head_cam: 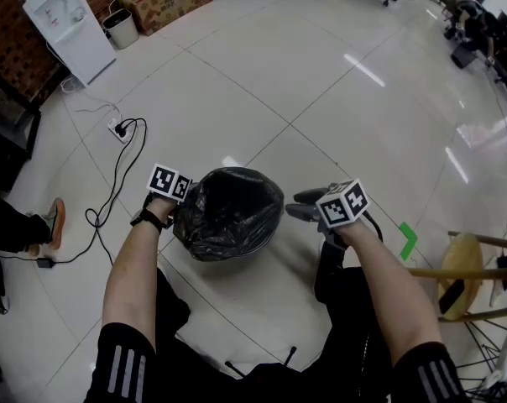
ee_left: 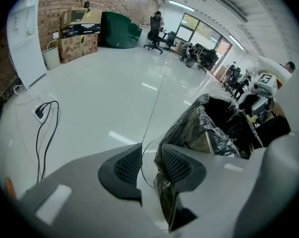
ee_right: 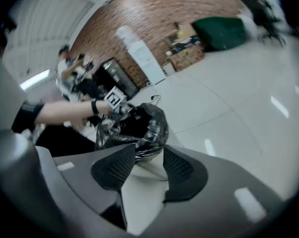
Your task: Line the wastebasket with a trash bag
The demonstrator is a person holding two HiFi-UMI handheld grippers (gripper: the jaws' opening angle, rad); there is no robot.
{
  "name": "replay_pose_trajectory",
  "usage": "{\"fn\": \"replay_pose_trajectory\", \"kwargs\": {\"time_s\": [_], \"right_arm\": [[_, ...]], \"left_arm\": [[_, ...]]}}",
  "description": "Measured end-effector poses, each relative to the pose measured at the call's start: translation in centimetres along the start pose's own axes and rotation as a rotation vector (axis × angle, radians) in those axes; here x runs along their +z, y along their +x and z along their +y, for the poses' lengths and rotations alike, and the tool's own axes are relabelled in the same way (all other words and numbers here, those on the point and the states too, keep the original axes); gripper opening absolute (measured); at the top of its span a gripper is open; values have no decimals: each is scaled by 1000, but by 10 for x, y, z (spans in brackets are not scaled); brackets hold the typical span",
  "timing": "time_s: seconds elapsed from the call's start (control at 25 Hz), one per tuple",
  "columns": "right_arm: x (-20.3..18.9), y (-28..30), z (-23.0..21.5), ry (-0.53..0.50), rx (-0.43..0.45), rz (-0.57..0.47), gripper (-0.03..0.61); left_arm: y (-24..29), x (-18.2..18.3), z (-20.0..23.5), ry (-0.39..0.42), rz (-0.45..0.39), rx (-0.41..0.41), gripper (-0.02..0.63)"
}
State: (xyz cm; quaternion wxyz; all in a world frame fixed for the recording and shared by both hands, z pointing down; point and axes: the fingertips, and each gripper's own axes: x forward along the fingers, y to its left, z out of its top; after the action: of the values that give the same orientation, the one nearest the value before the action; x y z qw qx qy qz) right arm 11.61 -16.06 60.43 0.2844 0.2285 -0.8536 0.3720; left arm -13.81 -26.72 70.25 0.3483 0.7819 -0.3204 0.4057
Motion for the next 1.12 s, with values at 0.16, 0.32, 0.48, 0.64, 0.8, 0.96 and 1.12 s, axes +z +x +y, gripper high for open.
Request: {"fn": "replay_pose_trajectory", "kwargs": {"time_s": [0.16,0.32,0.48,0.64,0.8,0.96,1.12], "right_arm": [[-12,6,76,-688,-49,217,189],[-16,26,121,-938,-40,222,189],[-29,48,124,-1085,-57,266,190],[-38,62,113,-1095,-77,295,173],[-41,59,108,-1069,-85,301,6],[-62,41,118,-977,62,413,6],[-99,31,114,-935,157,567,6]], "left_arm": [[-1,3,1,-3,-16,-2,114],[-1,3,2,-5,-26,-4,114],[0,5,0,0,-34,-3,114],[1,4,0,-8,-42,-8,114],[1,4,0,-1,-42,-6,114],[1,3,0,9,-38,-1,114],[-2,3,0,10,-38,-5,115]]}}
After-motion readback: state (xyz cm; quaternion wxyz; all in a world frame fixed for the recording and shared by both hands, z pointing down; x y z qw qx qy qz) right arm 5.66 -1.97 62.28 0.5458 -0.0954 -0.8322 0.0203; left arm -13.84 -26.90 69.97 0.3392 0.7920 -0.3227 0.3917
